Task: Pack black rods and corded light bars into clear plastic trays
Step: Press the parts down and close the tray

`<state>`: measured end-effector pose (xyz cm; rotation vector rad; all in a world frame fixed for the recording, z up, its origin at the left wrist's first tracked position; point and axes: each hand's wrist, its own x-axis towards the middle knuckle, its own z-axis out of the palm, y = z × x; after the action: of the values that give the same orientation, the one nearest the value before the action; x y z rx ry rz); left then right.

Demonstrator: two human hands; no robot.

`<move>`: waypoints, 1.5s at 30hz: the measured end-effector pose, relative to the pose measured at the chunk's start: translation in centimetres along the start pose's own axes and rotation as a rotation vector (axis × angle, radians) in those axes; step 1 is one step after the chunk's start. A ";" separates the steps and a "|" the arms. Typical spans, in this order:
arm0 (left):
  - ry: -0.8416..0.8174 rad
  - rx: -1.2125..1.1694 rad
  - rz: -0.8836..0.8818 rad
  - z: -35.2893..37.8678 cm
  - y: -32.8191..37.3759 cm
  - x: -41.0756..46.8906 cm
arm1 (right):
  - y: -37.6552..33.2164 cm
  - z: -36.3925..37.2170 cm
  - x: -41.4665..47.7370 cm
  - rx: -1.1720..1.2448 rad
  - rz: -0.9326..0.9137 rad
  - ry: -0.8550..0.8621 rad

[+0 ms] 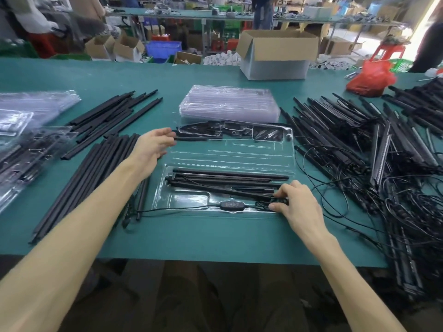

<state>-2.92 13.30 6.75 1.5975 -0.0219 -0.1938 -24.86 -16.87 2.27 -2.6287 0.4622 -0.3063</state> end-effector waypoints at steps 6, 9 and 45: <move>0.064 -0.119 0.170 0.5 2.2 -0.3 | 0.1 0.2 -0.1 0.011 0.008 0.009; 0.175 -0.035 0.267 1.3 2.6 -0.6 | 0.1 0.3 -0.1 0.019 0.009 0.020; -0.640 1.440 0.595 9.6 -5.9 -9.4 | 1.4 1.6 -4.0 0.069 -0.104 0.101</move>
<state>-14.13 5.24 1.75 2.7555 -1.3815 -0.2207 -28.49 -15.95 -0.30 -2.5826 0.3424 -0.4819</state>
